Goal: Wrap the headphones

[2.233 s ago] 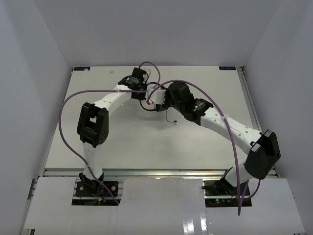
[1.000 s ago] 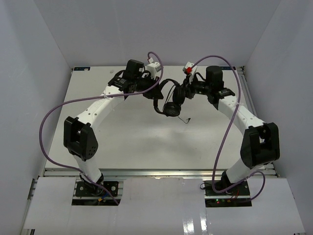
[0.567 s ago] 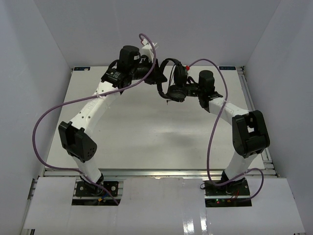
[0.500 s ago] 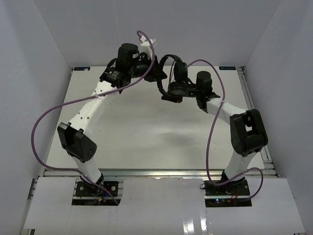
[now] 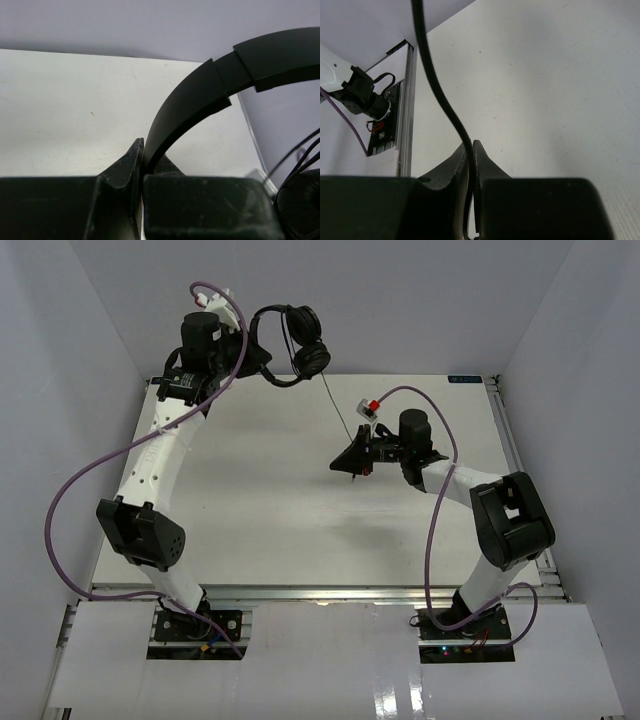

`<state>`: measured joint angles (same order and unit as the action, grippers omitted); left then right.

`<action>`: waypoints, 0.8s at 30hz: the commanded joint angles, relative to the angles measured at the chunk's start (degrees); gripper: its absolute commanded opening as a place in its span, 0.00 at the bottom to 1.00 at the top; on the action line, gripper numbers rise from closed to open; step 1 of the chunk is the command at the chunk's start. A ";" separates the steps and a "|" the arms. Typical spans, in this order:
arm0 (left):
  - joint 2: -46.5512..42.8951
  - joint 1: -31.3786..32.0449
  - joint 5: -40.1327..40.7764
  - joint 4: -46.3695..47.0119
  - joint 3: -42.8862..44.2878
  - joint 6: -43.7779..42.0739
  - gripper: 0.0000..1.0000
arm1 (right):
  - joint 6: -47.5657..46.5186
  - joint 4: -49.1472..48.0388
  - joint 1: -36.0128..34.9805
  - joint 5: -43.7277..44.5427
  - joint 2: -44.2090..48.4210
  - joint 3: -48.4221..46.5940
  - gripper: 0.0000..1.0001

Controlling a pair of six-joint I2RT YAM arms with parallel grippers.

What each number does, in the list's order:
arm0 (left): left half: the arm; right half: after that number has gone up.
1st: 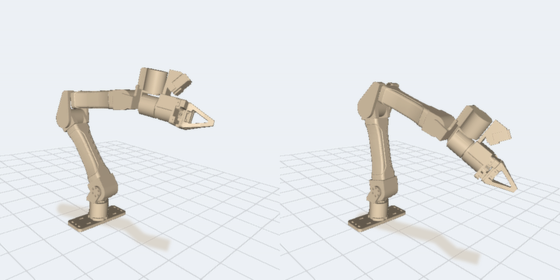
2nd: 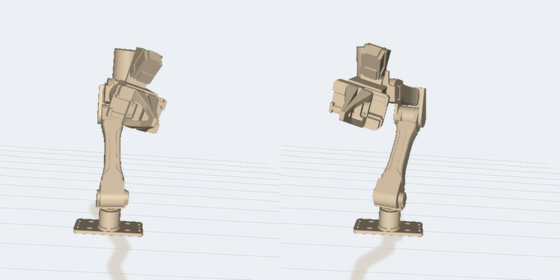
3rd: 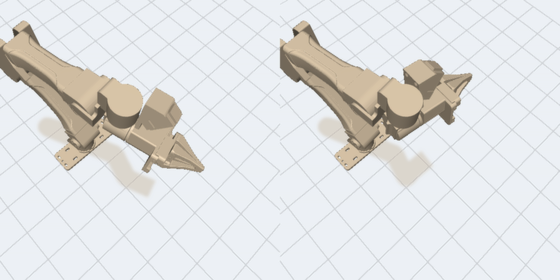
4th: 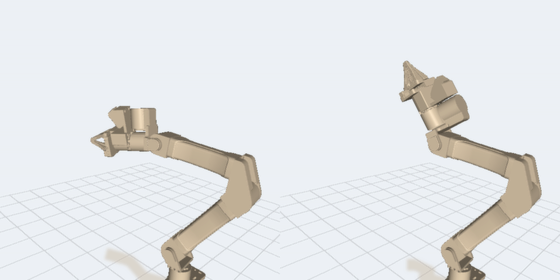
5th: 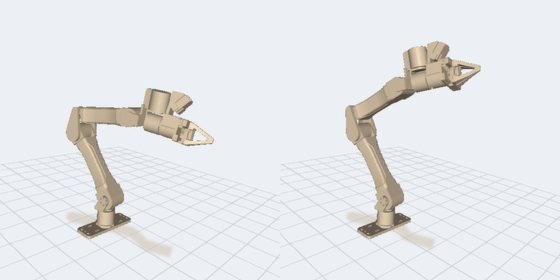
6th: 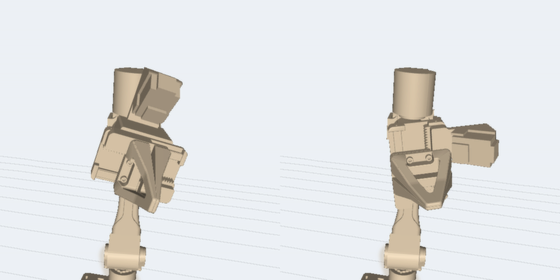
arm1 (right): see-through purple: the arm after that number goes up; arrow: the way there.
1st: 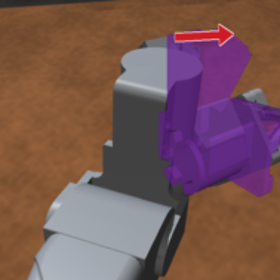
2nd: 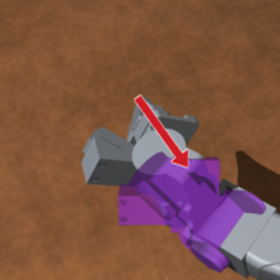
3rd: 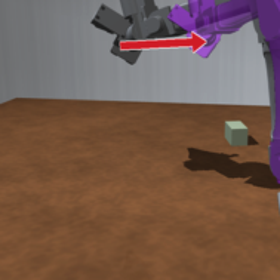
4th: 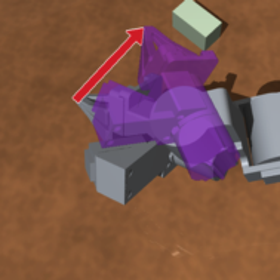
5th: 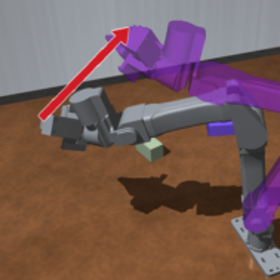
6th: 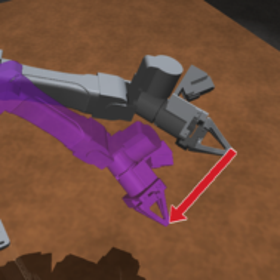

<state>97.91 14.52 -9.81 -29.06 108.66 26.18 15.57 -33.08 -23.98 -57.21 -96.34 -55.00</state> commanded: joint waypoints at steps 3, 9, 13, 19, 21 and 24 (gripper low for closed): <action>1.71 0.33 11.85 3.33 -0.96 -1.33 0.00 | -19.65 20.76 -3.71 10.86 7.34 -6.40 0.08; 8.60 0.51 16.63 2.34 -2.94 -5.40 0.00 | -38.96 48.88 -13.43 29.85 5.92 -19.31 0.08; 11.84 0.18 13.29 2.39 -3.05 -2.40 0.00 | -41.67 58.35 -17.35 32.24 1.10 -25.83 0.08; 16.21 0.16 11.20 0.56 1.65 -1.12 0.00 | -49.37 67.71 -26.19 45.47 -4.17 -31.98 0.08; 18.53 0.23 11.38 -1.70 3.49 -2.41 0.00 | -53.64 68.44 -29.53 53.36 -4.02 -32.61 0.08; 20.83 0.85 8.59 -2.54 2.72 -5.82 0.00 | -60.77 68.11 -33.08 69.51 -4.03 -33.59 0.08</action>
<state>118.29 14.75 1.91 -31.77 108.82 22.99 -33.33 30.65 -51.44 -10.11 -101.52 -84.37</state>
